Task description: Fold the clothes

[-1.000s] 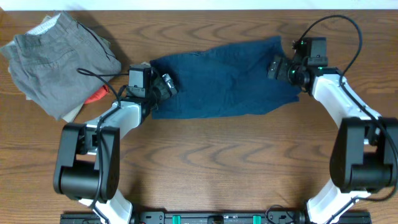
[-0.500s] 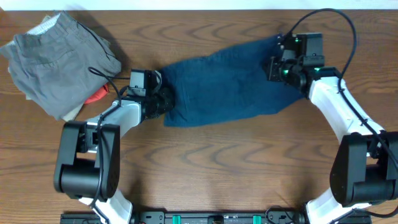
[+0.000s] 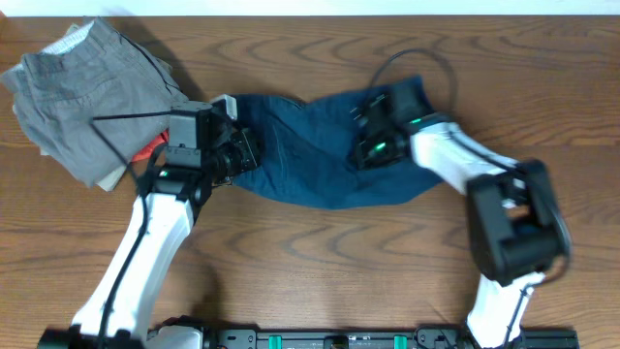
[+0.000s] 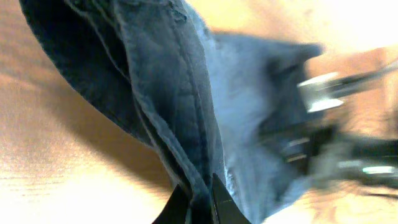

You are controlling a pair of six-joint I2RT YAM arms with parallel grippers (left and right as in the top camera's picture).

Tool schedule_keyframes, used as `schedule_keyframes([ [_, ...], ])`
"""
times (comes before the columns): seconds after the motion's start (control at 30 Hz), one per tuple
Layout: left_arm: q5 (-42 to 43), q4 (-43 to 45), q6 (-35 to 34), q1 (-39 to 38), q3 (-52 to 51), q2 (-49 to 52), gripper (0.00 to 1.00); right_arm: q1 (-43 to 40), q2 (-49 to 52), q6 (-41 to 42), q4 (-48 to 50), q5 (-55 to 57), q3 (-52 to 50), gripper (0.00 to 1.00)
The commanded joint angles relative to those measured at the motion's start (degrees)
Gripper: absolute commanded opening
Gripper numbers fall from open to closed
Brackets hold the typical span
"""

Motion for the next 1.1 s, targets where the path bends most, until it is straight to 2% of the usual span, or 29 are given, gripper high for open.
schedule_keyframes([
  [0.0, 0.79, 0.37, -1.55, -0.07, -0.09, -3.91, 0.06, 6.05, 4.39, -0.83, 2.27, -8.94, 0.55, 0.01],
  [0.1, 1.64, 0.59, -2.27, -0.07, -0.09, -5.92, 0.06, 10.67, 7.21, -0.59, 6.67, -10.27, 0.55, 0.01],
  [0.17, 2.51, 0.98, -2.27, -0.04, -0.09, -7.21, 0.06, 12.50, 7.58, -0.57, 8.28, -6.99, 0.57, 0.02],
  [0.27, 2.32, 1.42, -2.19, -0.04, -0.09, -8.83, 0.06, 13.11, 6.75, -0.59, 7.98, -0.39, 1.36, 0.15],
  [0.43, -0.83, 0.94, -1.38, -0.04, -0.11, -9.25, 0.06, 8.46, -0.09, -1.75, 4.13, 4.70, 2.91, 0.19],
  [0.57, -0.79, 0.79, -1.38, -0.07, -0.11, -8.68, 0.06, 2.03, -7.06, -3.23, 1.55, 7.32, 2.95, 0.28],
  [0.8, -0.81, 1.42, -1.38, -0.07, -0.11, -8.59, 0.06, -8.92, -9.42, -8.20, -6.21, 12.92, 2.47, 0.25],
  [1.07, -0.74, 2.21, -2.51, -0.46, -0.11, -8.57, 0.06, -12.09, -3.19, -9.20, -8.39, 14.45, 0.20, 0.21],
])
